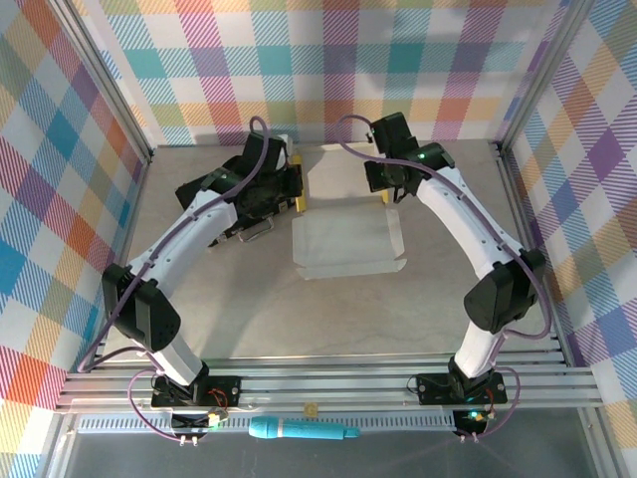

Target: Fold the paper box

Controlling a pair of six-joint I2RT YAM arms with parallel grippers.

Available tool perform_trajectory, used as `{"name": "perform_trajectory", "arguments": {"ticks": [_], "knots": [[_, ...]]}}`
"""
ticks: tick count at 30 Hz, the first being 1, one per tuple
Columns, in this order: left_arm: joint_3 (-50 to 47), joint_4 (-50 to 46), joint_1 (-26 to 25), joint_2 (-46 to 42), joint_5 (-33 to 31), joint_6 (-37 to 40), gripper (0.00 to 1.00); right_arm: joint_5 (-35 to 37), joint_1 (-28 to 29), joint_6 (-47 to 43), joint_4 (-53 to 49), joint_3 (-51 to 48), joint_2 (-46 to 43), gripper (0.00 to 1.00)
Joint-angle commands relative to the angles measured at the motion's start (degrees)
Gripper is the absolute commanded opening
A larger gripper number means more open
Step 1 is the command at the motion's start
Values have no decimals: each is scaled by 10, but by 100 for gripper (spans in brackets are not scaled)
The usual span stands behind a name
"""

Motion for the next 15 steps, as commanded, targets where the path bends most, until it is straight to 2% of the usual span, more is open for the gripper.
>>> {"name": "perform_trajectory", "arguments": {"ticks": [1,5,11,15], "knots": [[44,-63,-31,18,-103,-22,0,59,21,24,-53,27,17,0],[72,-113,-46,36,-176,-45,0,138,31,50,-96,51,41,0],[104,-153,-61,57,-213,-69,0,243,55,66,-104,57,56,0],[116,-174,-64,65,-231,-90,0,286,69,61,-102,62,67,0]]}}
